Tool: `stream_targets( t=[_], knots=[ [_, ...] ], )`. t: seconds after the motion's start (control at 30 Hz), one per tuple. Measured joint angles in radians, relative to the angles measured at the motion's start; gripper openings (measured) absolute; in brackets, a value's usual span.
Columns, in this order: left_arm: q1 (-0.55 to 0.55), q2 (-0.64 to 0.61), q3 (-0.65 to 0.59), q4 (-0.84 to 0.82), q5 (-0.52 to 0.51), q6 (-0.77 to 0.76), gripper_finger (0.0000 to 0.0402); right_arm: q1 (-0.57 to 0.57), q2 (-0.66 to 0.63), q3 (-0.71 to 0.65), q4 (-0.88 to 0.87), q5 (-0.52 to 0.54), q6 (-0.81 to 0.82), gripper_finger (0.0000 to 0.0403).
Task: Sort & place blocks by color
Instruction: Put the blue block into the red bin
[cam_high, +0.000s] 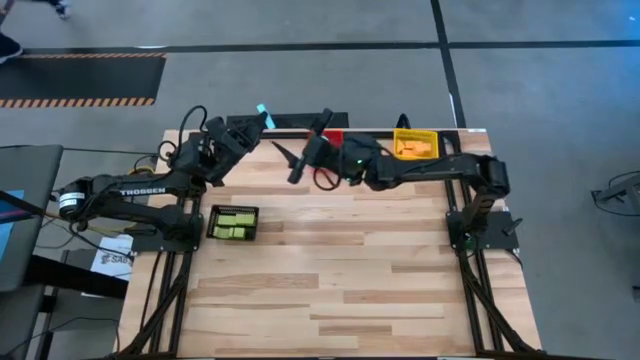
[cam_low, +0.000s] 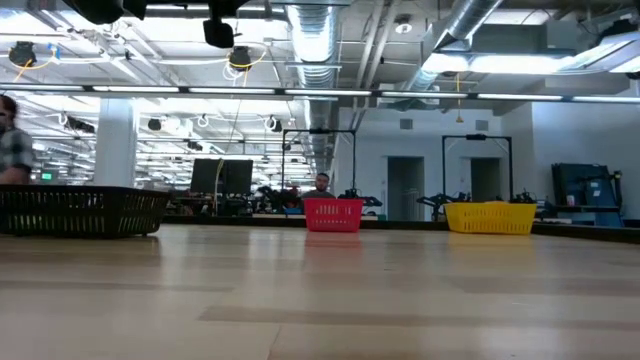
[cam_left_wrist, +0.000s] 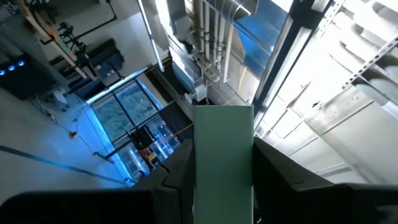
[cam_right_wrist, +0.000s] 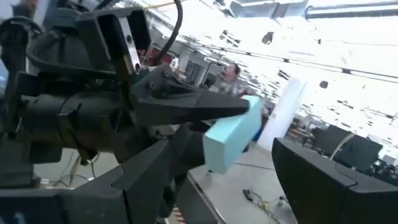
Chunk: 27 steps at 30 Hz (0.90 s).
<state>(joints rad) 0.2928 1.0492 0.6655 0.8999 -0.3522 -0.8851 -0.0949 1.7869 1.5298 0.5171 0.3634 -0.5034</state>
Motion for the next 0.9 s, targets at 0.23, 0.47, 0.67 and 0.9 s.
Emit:
stream_targets(
  t=[0.23,0.47,0.67,0.9],
  knots=[
    [0.001,-0.002,0.0,-0.008,0.056,0.021,0.0094,0.01,0.071,0.088,-0.023,0.04,0.005,0.0303],
    [0.002,-0.012,0.002,-0.012,0.085,0.031,0.0094,0.009,0.068,0.091,-0.024,0.04,0.014,0.0294],
    [0.001,-0.001,0.002,-0.043,0.112,-0.001,0.0094,0.007,0.068,0.091,-0.03,0.057,0.014,0.0257],
    [0.001,-0.001,0.002,-0.036,0.116,-0.004,0.0094,0.01,0.068,0.091,-0.043,0.057,0.008,0.0163]
  ],
)
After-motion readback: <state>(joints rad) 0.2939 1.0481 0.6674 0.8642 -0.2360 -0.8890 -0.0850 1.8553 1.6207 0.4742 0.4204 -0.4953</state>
